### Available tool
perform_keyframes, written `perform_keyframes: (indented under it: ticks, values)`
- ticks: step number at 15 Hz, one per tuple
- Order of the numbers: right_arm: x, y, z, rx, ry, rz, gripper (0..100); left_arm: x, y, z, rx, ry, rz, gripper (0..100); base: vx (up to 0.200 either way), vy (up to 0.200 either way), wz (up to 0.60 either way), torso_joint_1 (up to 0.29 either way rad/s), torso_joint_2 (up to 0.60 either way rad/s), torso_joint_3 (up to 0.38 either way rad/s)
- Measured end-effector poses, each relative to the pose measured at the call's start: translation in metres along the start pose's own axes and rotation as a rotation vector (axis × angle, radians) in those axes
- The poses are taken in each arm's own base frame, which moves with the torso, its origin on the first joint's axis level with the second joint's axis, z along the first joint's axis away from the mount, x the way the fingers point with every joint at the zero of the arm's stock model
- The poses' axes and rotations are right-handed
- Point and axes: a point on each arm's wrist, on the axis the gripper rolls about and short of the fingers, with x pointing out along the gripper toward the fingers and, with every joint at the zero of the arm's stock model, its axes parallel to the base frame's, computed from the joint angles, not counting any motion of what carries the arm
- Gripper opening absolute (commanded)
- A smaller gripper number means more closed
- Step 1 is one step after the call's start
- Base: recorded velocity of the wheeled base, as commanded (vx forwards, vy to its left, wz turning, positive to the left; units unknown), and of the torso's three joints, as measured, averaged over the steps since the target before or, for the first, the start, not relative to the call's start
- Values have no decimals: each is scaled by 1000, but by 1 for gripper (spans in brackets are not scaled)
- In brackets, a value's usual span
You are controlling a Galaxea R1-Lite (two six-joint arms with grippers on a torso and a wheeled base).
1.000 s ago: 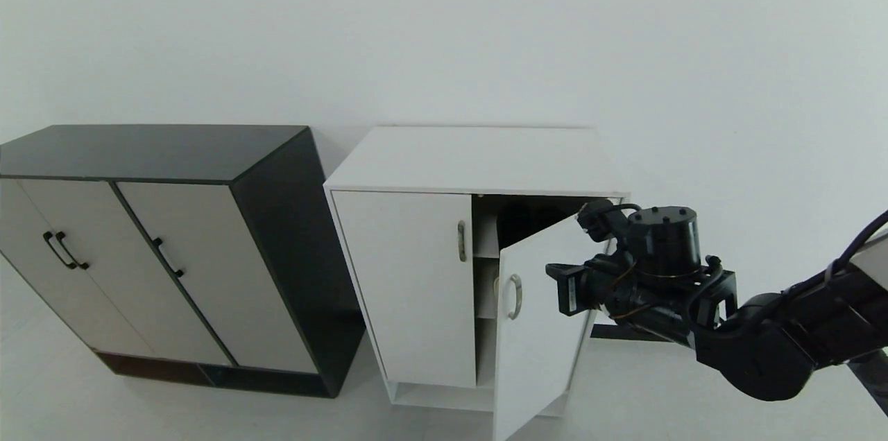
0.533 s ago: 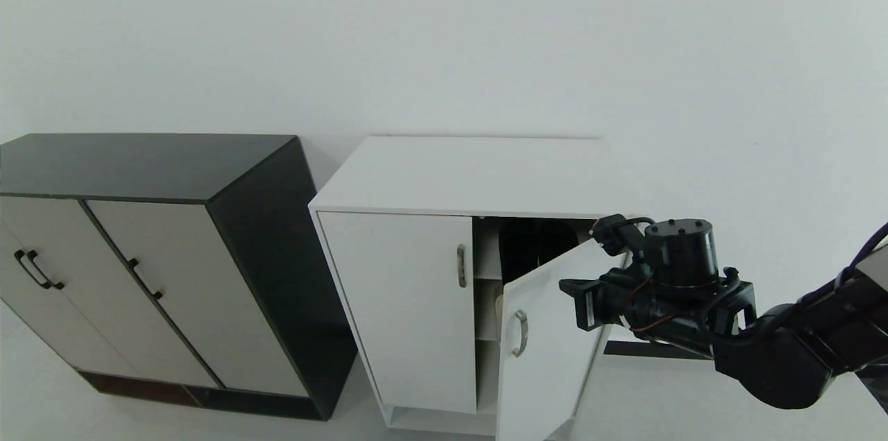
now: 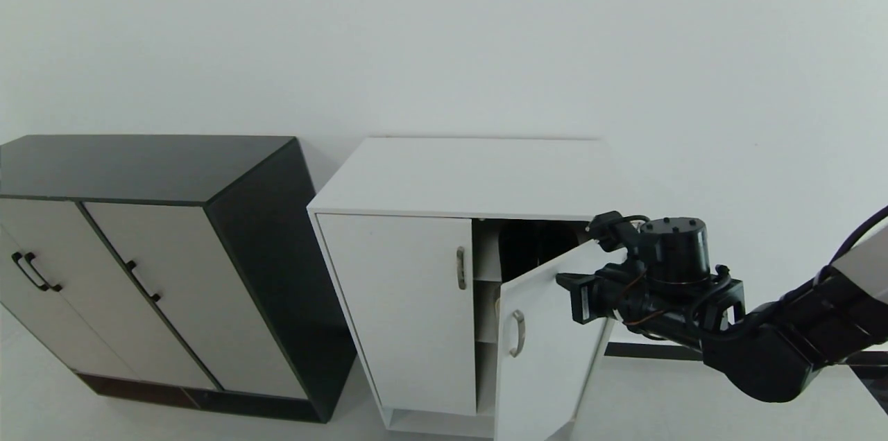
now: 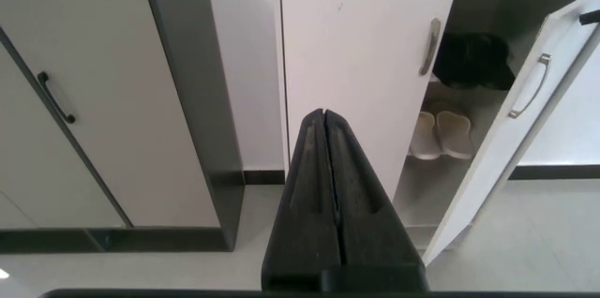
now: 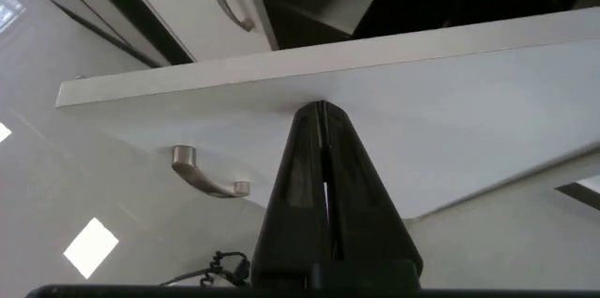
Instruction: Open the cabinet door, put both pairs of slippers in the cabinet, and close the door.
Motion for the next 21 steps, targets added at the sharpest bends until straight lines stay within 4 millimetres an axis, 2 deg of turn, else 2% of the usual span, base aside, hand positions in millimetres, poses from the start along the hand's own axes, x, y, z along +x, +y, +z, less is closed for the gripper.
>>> perform_keyframes:
  ticks: [11,21]
  values:
    - [38,-13,12,5,-54,-27,0,0,0,0,1,0,0,0,0,0,0,0,0,0]
    - [62,-29,9,16,-58,-57,0,0,0,0,2,0,1,0,0,0,0,0,0,0]
